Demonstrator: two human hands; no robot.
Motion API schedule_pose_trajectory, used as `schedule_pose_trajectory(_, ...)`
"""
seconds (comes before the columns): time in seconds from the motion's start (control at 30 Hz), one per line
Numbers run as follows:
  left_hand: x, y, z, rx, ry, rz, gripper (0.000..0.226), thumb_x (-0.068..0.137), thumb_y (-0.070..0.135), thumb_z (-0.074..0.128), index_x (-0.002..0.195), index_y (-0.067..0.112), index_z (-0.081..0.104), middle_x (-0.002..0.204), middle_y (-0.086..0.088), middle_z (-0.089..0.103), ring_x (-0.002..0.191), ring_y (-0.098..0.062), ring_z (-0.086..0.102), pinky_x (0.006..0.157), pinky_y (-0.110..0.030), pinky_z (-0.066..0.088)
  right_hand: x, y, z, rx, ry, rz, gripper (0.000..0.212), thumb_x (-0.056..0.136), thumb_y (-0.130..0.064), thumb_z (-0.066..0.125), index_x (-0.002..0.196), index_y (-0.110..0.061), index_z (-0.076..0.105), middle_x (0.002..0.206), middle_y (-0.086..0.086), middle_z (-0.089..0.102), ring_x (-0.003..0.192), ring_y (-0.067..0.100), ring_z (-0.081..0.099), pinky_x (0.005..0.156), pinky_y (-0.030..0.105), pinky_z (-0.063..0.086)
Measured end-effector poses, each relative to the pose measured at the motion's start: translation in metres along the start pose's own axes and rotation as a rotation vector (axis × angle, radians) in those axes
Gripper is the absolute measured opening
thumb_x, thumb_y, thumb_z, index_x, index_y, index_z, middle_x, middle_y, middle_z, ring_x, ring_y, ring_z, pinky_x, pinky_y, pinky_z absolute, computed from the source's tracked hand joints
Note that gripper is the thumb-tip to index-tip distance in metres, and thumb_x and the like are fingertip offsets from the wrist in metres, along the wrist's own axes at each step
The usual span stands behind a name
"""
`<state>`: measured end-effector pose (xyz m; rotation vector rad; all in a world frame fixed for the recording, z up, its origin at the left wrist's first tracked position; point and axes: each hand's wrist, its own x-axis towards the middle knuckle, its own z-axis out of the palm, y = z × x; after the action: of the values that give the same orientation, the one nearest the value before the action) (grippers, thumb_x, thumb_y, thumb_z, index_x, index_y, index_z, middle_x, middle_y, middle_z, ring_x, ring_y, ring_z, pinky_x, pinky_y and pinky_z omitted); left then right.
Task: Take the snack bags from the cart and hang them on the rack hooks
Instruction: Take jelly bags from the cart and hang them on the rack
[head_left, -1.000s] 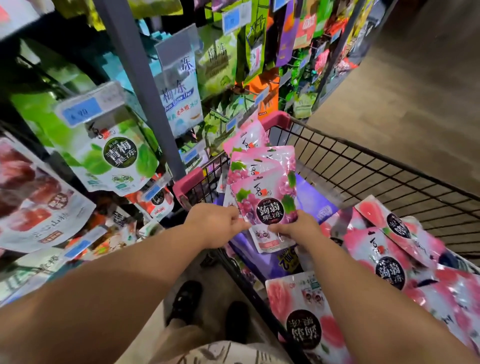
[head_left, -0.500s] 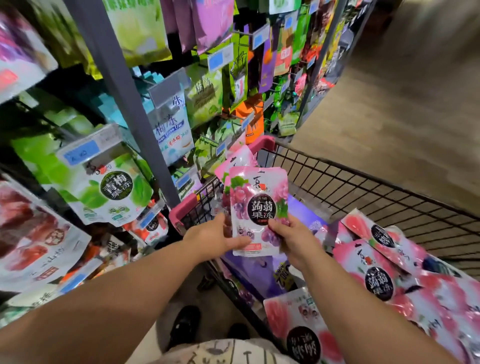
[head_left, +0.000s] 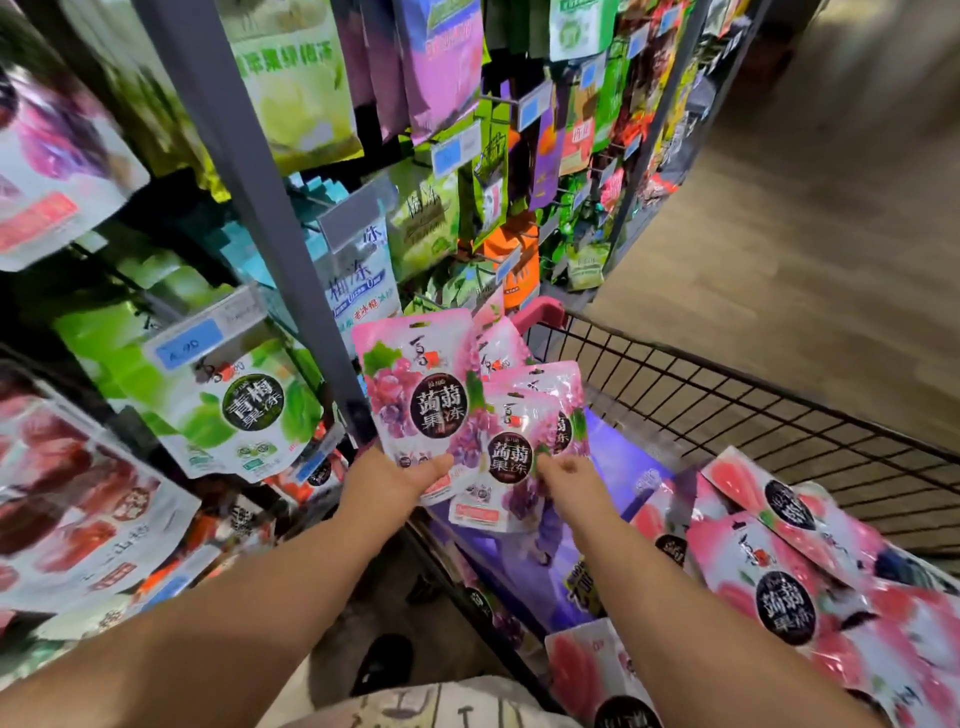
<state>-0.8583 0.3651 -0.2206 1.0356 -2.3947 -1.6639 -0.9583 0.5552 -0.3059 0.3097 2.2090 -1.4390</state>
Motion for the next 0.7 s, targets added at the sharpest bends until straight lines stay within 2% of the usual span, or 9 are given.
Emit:
schedule_pose_trajectory(0.1, 0.000, 0.000, -0.008, -0.054, 0.010, -0.049, 0.032, 0.077, 0.026, 0.080, 0.104, 0.021, 0.064, 0.096, 0.005, 0.063, 0.087, -0.013, 0.055, 0.079, -0.023, 0.037, 0.005, 0.018, 0.008, 0.019, 0.014, 0.124, 0.032, 0.075, -0.034, 0.077, 0.087, -0.010, 0.060, 0.078, 0.002, 0.063, 0.072, 0.018, 0.058, 0.073, 0.032, 0.044)
schedule_pose_trajectory(0.2, 0.001, -0.004, -0.013, -0.100, -0.046, -0.067, 0.034, 0.077, 0.028, 0.079, 0.106, 0.023, 0.064, 0.102, 0.007, 0.065, 0.090, -0.012, 0.057, 0.081, -0.024, 0.038, 0.003, 0.026, 0.021, 0.120, 0.028, 0.199, 0.044, 0.060, -0.032, 0.082, 0.093, -0.006, 0.068, 0.081, 0.013, 0.071, 0.065, 0.022, 0.062, 0.061, 0.032, 0.050)
schedule_pose_trajectory(0.3, 0.004, -0.008, -0.013, -0.083, -0.063, -0.082, 0.039, 0.077, 0.029, 0.079, 0.113, 0.020, 0.067, 0.105, 0.008, 0.066, 0.093, -0.010, 0.059, 0.080, -0.021, 0.038, 0.006, 0.032, 0.030, 0.232, 0.058, 0.208, 0.051, 0.052, -0.035, 0.084, 0.088, -0.001, 0.071, 0.076, 0.013, 0.073, 0.053, 0.022, 0.059, 0.043, 0.021, 0.041)
schedule_pose_trajectory(0.37, 0.005, -0.009, -0.014, -0.111, -0.074, -0.094, 0.035, 0.078, 0.026, 0.079, 0.110, 0.020, 0.067, 0.103, 0.011, 0.066, 0.089, -0.005, 0.060, 0.074, -0.016, 0.040, 0.008, 0.033, 0.032, 0.237, 0.048, 0.208, 0.063, 0.050, -0.037, 0.088, 0.094, 0.004, 0.068, 0.074, 0.011, 0.074, 0.052, 0.020, 0.061, 0.039, 0.018, 0.038)
schedule_pose_trajectory(0.4, 0.005, -0.010, -0.015, -0.142, -0.085, -0.106, 0.034, 0.077, 0.025, 0.079, 0.108, 0.020, 0.067, 0.103, 0.012, 0.067, 0.089, -0.004, 0.062, 0.075, -0.015, 0.042, 0.007, 0.031, 0.032, 0.241, 0.032, 0.217, 0.063, 0.054, -0.032, 0.089, 0.097, 0.008, 0.066, 0.071, 0.011, 0.073, 0.050, 0.018, 0.061, 0.038, 0.018, 0.039)
schedule_pose_trajectory(0.47, 0.007, -0.013, -0.016, -0.198, -0.105, -0.125, 0.038, 0.076, 0.025, 0.080, 0.111, 0.020, 0.068, 0.105, 0.009, 0.070, 0.096, -0.010, 0.065, 0.082, -0.024, 0.045, 0.008, 0.030, 0.034, 0.229, 0.020, 0.238, 0.051, 0.069, -0.015, 0.086, 0.105, 0.012, 0.062, 0.063, 0.010, 0.071, 0.043, 0.012, 0.061, 0.037, 0.018, 0.040)
schedule_pose_trajectory(0.6, 0.010, -0.016, -0.019, -0.165, -0.141, -0.116, 0.044, 0.076, 0.029, 0.080, 0.118, 0.023, 0.067, 0.110, 0.009, 0.070, 0.101, -0.012, 0.064, 0.086, -0.028, 0.045, 0.005, 0.023, 0.031, 0.129, 0.021, 0.251, 0.050, 0.072, -0.022, 0.086, 0.106, 0.002, 0.060, 0.073, 0.011, 0.069, 0.045, 0.015, 0.056, 0.036, 0.018, 0.035)
schedule_pose_trajectory(0.7, 0.011, -0.017, -0.019, -0.127, -0.165, -0.094, 0.047, 0.076, 0.031, 0.080, 0.121, 0.025, 0.065, 0.113, 0.010, 0.069, 0.101, -0.009, 0.063, 0.084, -0.025, 0.044, 0.004, 0.025, 0.030, 0.100, -0.022, 0.224, 0.034, 0.074, -0.016, 0.085, 0.096, 0.000, 0.064, 0.075, 0.012, 0.069, 0.053, 0.020, 0.060, 0.039, 0.021, 0.043)
